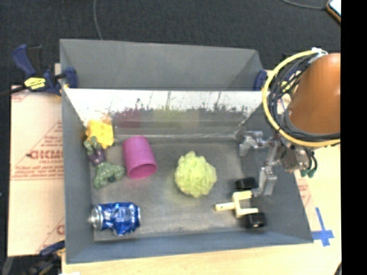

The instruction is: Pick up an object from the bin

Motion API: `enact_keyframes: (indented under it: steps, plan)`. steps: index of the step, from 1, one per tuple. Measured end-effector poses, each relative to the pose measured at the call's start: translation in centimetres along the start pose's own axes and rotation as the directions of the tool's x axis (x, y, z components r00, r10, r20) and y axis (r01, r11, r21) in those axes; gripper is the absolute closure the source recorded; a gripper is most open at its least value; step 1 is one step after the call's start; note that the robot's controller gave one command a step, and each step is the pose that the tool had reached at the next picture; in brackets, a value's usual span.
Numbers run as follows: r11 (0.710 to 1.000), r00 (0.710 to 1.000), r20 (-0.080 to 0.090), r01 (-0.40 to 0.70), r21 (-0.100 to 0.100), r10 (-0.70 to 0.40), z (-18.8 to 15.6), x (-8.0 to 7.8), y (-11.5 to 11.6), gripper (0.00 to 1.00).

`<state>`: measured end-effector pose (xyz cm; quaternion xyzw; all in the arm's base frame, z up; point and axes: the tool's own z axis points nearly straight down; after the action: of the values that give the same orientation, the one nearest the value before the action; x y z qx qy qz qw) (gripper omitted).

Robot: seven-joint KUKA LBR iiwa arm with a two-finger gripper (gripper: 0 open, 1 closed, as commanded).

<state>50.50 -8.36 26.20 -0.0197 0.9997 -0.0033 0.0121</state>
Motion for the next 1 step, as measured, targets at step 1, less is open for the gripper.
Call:
enact_keyframes:
  steps: [1]
  plan:
    - [0.991,0.991,-0.001,-0.136,-0.001,0.136,-2.01,-3.04,2.15,0.00]
